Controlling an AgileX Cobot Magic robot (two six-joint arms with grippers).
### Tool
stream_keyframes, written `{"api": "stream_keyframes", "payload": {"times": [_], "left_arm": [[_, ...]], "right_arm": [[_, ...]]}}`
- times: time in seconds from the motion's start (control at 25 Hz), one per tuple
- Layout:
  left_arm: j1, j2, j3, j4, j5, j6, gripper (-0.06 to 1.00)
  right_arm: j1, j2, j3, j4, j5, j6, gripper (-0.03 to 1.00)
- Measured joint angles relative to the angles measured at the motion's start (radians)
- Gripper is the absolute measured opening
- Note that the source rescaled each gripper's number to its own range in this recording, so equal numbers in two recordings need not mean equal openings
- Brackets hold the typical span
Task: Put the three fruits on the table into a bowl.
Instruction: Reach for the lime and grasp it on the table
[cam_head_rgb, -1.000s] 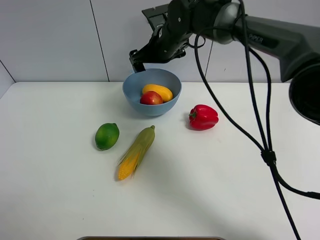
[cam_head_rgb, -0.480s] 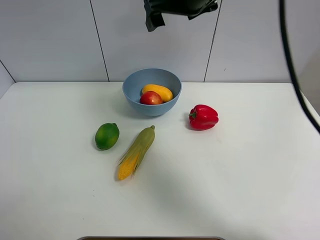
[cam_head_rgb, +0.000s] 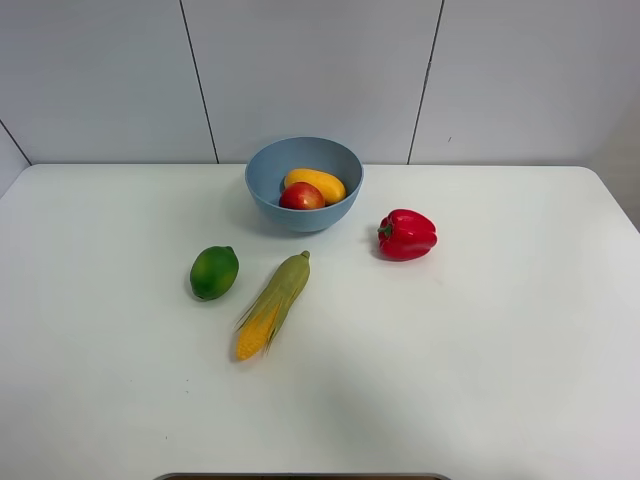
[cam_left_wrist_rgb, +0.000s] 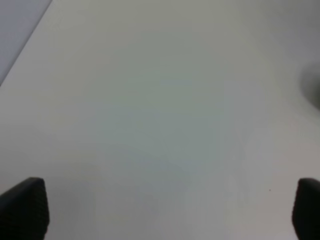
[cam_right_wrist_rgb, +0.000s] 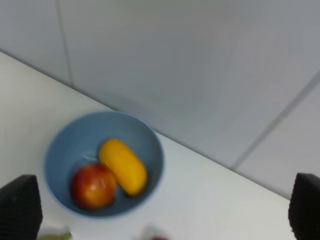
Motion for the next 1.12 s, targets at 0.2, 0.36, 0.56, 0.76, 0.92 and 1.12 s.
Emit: {"api": "stream_keyframes", "payload": {"times": [0.2, 0.36, 0.56, 0.76, 0.92, 1.12], "left_arm": [[0.0, 0.0, 0.0, 0.0, 0.0, 0.0, 1.0], [0.0, 0.0, 0.0, 0.0, 0.0, 0.0, 1.0], [0.0, 0.0, 0.0, 0.0, 0.0, 0.0, 1.0], [0.0, 0.0, 0.0, 0.0, 0.0, 0.0, 1.0], [0.0, 0.0, 0.0, 0.0, 0.0, 0.0, 1.0], [0.0, 0.0, 0.0, 0.0, 0.0, 0.0, 1.0]], "right_arm": [[0.0, -0.117, 0.0, -0.102, 0.101, -0.013, 1.0], [0.0, -0.232, -0.001, -0.205, 0.105, -0.026, 1.0], [-0.087, -0.389, -0.004, -0.221, 0.105, -0.032, 1.0], [-0.235, -0.526, -0.004, -0.16, 0.111, -0.079, 1.0], [-0.299, -0.639, -0.003, -0.113, 0.112, -0.092, 1.0], [-0.401, -0.792, 0.1, -0.086, 0.11, -0.099, 1.0]]}}
